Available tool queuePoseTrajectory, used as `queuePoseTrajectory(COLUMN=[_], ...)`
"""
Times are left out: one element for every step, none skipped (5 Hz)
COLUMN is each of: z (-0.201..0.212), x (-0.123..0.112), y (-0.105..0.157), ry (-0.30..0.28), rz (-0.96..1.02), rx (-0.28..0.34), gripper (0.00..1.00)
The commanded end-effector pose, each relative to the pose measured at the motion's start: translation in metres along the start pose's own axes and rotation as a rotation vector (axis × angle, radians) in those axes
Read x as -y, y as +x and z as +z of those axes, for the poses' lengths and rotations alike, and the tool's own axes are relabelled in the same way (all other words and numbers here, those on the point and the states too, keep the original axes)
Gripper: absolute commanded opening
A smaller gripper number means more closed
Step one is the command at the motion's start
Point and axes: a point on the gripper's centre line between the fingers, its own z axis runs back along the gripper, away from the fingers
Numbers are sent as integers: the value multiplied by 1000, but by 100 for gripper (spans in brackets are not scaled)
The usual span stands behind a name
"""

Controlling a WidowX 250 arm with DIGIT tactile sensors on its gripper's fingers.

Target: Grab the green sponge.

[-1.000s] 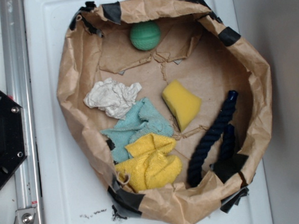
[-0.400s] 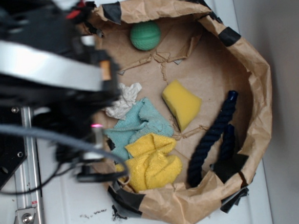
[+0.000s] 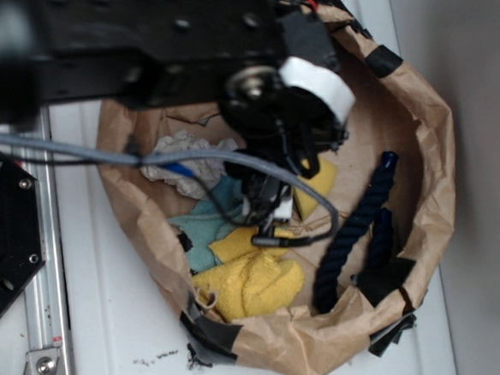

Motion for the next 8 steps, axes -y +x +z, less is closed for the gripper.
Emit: queuePoseTrajectory(z=[-44,-56,-33,16,66,99,100,91], x=[18,13,-2,-12,-6,8,21,29], y=[15,14,15,11,8,5,6,7], ry=[49,56,152,139,105,93,42,30], rz=[-194,-115,105,362,470,537,589,658], rx=[-55,-90,-43,115,182,187,116,92], gripper=[100,0,0,0,0,0,0,0])
